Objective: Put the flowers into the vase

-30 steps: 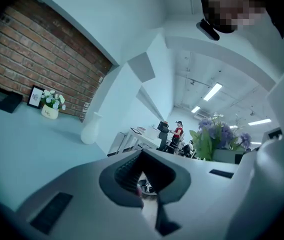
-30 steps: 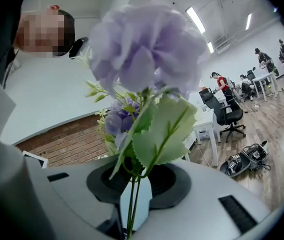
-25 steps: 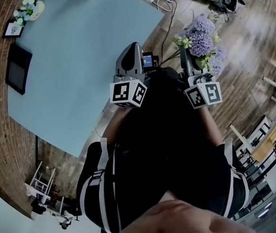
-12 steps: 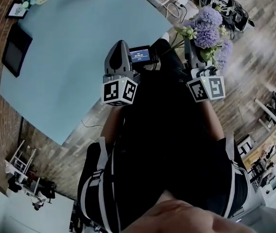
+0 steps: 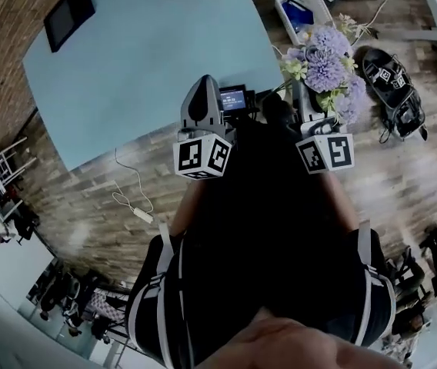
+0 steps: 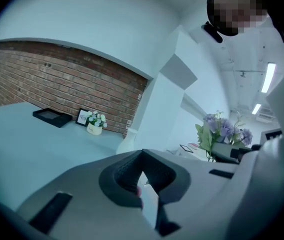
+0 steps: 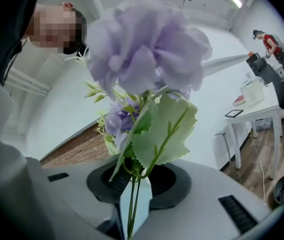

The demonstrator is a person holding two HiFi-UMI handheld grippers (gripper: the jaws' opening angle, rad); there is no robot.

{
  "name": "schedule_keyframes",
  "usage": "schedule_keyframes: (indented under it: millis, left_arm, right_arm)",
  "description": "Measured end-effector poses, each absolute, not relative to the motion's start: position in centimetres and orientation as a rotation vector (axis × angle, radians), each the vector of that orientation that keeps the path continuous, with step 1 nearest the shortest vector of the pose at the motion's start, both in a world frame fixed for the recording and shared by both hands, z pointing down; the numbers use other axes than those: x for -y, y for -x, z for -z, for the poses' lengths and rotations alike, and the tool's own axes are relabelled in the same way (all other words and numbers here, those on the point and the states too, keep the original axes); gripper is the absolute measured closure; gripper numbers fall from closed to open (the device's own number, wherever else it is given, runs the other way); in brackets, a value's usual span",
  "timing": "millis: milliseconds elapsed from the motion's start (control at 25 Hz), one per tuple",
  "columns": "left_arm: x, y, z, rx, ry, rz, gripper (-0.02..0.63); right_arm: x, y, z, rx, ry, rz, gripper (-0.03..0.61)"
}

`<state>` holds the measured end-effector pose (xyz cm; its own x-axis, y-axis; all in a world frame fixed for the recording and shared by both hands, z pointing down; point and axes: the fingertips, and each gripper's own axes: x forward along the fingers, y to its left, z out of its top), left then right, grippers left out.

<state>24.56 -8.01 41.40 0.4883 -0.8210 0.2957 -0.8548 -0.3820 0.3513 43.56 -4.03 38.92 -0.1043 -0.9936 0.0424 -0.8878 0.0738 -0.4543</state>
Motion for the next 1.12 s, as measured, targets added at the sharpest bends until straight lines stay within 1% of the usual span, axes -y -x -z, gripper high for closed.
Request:
schedule_keyframes:
  millis: [160,320,560,720,800,960,1120]
  left_arm:
    - [6.9,-24.3,-41.8,1.514,-2.208,-0.128,0.6]
    - [6.8,-23.5,-41.5,1.609,-2.153,-0.117,0.6]
    - [8.4,-25.3,-40.3,1.616,-2.209,-0.145,0.6]
    - [9.5,-25.2,-40.3,1.632,-2.194,-0.131,0.6]
    - [10.5,-24.5,-40.7,1.63,-2.186,-0.119,0.6]
    - [13.6,-21.6,-41.4,1.625,-2.154,-0.066,0.6]
    - [14.5,-21.5,-41.4,1.619,-2.155,0.005,0.6]
  right_arm:
    - [5.4,-43.6,-40.3,-2.17,1.767,0.614,0.485]
    - [6.9,-43.4,-40.2,-2.227,1.695,0.612,0.485]
    - [8.4,-46.2,-39.6,-2.183,1.734,0.577,0.485]
    - [10.1,-47.8,-39.5,-2.151,1.759,0.571,0.485]
    - [11.2,-47.3,-39.3,-2.163,1.765,0.547,0.485]
    - [14.0,-43.8,-39.1,-2.227,1.754,0.536,0.485]
    - [14.1,-42.6,-37.8,-2.281,1.718,0.433,0.485]
